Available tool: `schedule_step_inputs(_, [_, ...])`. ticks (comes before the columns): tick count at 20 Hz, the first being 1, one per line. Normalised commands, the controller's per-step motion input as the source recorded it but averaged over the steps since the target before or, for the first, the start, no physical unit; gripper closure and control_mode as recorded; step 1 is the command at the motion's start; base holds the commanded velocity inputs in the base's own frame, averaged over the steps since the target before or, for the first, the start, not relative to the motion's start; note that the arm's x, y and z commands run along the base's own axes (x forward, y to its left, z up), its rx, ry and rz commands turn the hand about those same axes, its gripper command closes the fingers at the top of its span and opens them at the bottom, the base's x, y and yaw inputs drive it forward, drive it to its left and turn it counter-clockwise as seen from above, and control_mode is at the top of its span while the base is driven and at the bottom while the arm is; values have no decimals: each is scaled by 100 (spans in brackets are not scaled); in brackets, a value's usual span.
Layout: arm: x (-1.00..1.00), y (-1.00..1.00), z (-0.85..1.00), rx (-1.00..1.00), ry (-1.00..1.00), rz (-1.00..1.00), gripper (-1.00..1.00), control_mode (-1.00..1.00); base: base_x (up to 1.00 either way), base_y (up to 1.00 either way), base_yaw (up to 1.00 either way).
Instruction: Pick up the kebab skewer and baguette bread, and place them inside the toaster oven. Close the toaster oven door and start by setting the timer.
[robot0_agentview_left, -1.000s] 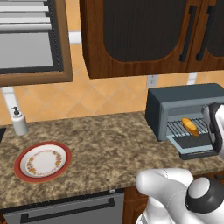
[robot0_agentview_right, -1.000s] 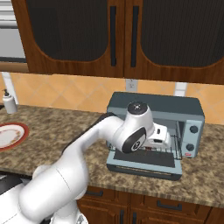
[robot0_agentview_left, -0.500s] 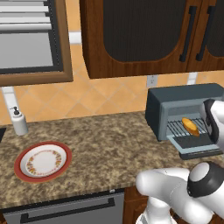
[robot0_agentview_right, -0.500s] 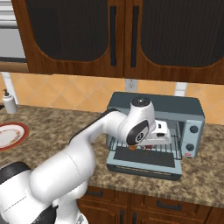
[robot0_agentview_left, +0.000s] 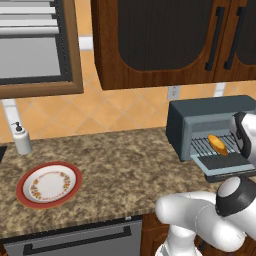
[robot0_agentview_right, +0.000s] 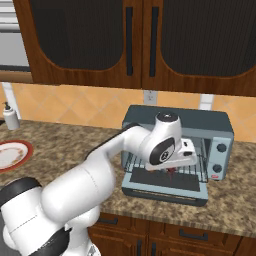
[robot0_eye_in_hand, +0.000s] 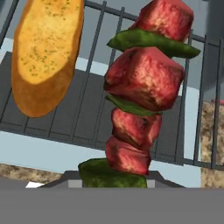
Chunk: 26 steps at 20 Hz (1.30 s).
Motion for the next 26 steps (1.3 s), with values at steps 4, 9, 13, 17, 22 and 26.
schedule_step_inputs(4, [7, -2, -9, 6, 7, 4, 100, -100, 0, 0, 0])
schedule_step_inputs(9, [6, 0, -13, 9, 11, 3, 100, -100, 0, 0, 0])
schedule_step_inputs(13, [0, 0, -23, 5, 6, 2, 100, -100, 0, 0, 0])
schedule_step_inputs(17, [0, 0, -12, 3, 1, 4, 100, -100, 0, 0, 0])
schedule_step_inputs(22, [0, -2, -1, 0, 0, 6, 100, -100, 0, 0, 0])
schedule_step_inputs(26, [11, -4, 0, 0, 0, 2, 100, -100, 0, 0, 0])
